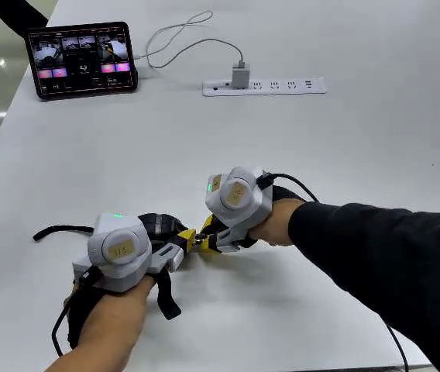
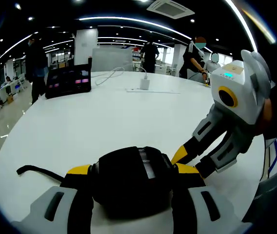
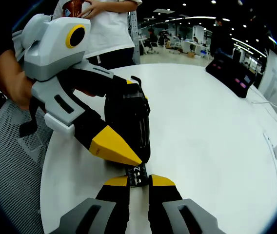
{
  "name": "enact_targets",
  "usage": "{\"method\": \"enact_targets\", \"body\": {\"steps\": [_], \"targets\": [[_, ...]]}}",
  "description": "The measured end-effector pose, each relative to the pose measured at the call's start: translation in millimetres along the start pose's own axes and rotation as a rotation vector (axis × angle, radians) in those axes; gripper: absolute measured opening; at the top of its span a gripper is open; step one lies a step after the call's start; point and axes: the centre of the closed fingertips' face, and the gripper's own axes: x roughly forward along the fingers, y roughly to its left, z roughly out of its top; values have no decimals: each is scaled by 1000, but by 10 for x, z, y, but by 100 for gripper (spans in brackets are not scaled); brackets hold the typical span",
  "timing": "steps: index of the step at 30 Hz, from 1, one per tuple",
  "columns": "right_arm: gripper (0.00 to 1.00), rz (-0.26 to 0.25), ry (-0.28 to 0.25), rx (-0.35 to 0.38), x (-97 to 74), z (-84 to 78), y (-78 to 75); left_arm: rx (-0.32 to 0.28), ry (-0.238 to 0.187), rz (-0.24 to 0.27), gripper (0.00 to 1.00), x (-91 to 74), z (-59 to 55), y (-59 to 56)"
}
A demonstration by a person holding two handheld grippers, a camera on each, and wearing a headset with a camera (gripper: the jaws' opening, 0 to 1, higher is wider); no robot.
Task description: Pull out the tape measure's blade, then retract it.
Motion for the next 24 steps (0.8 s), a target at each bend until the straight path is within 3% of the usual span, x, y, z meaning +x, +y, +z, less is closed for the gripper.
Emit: {"method": "enact_targets", "body": {"steps": [24], "targets": [[10,11,-14,-8,53,82,24,-3,0,-2,60,-3,5,-1]]}}
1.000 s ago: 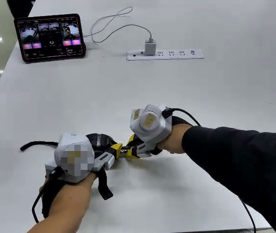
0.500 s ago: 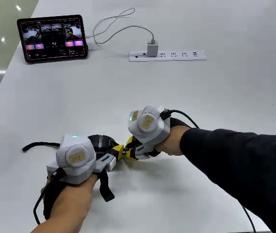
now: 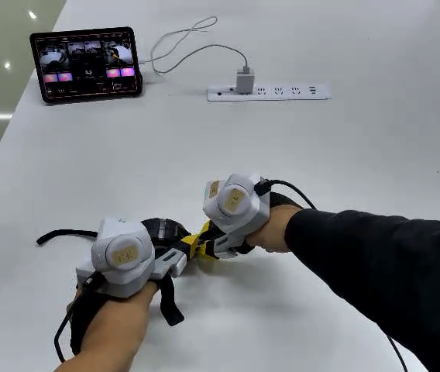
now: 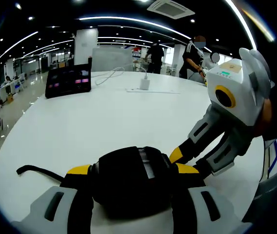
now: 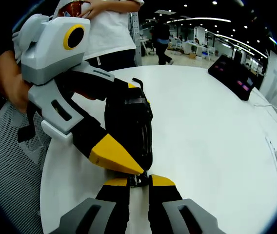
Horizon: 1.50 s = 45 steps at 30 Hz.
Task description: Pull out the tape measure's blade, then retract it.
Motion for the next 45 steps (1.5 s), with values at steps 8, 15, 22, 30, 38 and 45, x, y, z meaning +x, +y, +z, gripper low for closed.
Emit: {"method": "enact_targets", "body": {"steps": [8,15,22,30,38,45], "targets": [[10,1,-10,0,11,18,-5,-1,-3,1,60,1,-1,4],[11,-2,-14,-3,16,23,-9,-1,-1,2,61,-3,-2,2],[12,-10,-6,-24,23,29,-8,-4,-8,-2,62,-6,4,-2],[12,-14,1,-26,28,31,-13,7,5,-9,62,-10,3,-8],[12,-25,16,-25,30,30,-5,9,18,-18,62,-6,-2,-6],[13,-28,22,-28,9,41,3,23,26,-49,62,-30,3,-11]]}}
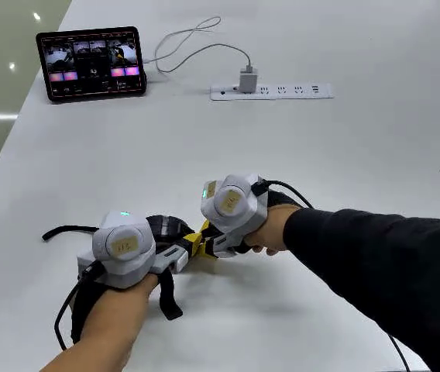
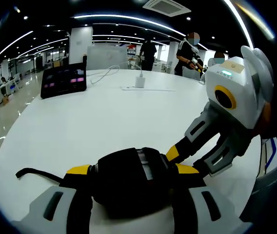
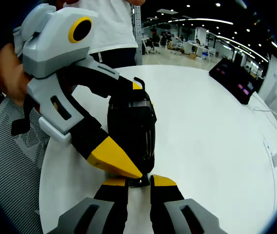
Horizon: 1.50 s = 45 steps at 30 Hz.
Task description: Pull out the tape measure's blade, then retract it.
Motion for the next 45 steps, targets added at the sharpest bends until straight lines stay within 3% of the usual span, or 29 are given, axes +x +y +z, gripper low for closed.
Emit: {"method": "enact_targets", "body": {"steps": [11,14,15,16,17,24,25,26,29,34,36,37,38,40,45], "targets": [[15,-17,-6,4,-124,-4,-13,-6,-3,-23,61,-47,68,-12],[16,-27,-16,13,-186,7,-22,8,-8,-37,70,-60,91,-8],[16,-29,-19,14,-198,14,-19,34,-1,-7,77,-70,86,56],[15,-30,-21,14,-210,20,-18,53,-5,-11,82,-68,96,57],[15,-33,-24,15,-230,30,-15,44,-18,-32,85,-79,111,35],[20,-45,-40,36,-299,69,-25,32,-6,-78,98,-129,118,50],[20,-49,-40,41,-315,62,-29,19,-13,-111,99,-143,125,4],[21,-51,-42,43,-328,59,-36,20,-9,-102,98,-147,118,43],[23,-61,-44,61,-384,27,-51,37,9,-139,96,-170,89,24],[26,-79,-52,82,-493,-37,-68,17,-6,-268,99,-250,115,-97],[27,-86,-61,93,-528,-53,-78,45,-15,-261,99,-272,134,-74],[27,-90,-65,103,-560,-66,-71,66,24,-257,99,-285,81,-57],[27,-94,-68,109,-582,-75,-67,78,34,-257,99,-292,67,-50],[28,-104,-86,122,-637,-82,-67,87,15,-273,99,-336,92,-57],[31,-125,-109,139,-789,-154,-35,123,61,-296,99,-417,13,-25]]}}
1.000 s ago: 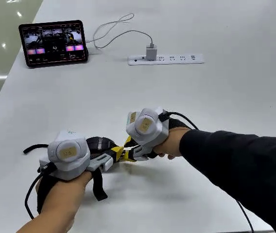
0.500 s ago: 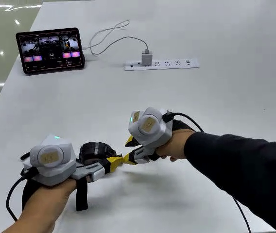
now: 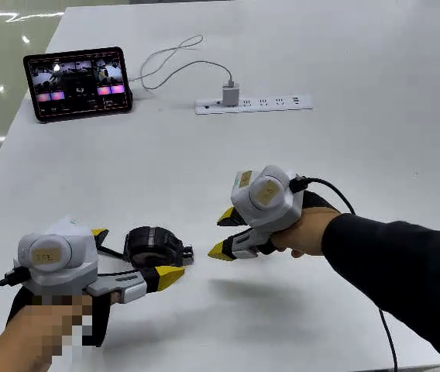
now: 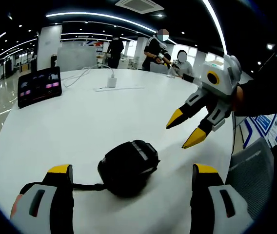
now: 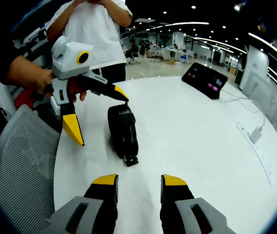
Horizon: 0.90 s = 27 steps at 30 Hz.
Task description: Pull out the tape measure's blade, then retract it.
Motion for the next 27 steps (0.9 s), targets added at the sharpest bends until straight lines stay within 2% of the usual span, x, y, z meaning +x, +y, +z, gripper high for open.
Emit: {"method": "enact_targets", "body": {"steps": [4,6,8,13,15,16,18,23,27], "targets": [[34,-16,-16,28,-139,-79,-7,-2,10,-19,99,-73,-31,32],[36,-18,-41,72,-192,-86,-13,-2,9,-25,99,-102,-26,42],[38,-27,-41,66,-260,-138,-18,-8,1,-42,99,-132,-5,33],[41,-41,-38,73,-398,-262,-13,19,5,-53,99,-167,-2,30],[42,-48,-43,84,-452,-302,-21,39,10,-44,99,-183,-15,62],[42,-52,-43,85,-474,-317,-22,71,12,-29,99,-199,-20,102],[44,-56,-44,89,-526,-356,-18,64,27,-37,99,-211,-55,108],[46,-77,-51,110,-660,-471,-16,52,15,-50,99,-272,-37,128],[48,-89,-56,131,-768,-573,-2,55,52,-65,99,-295,-109,117]]}}
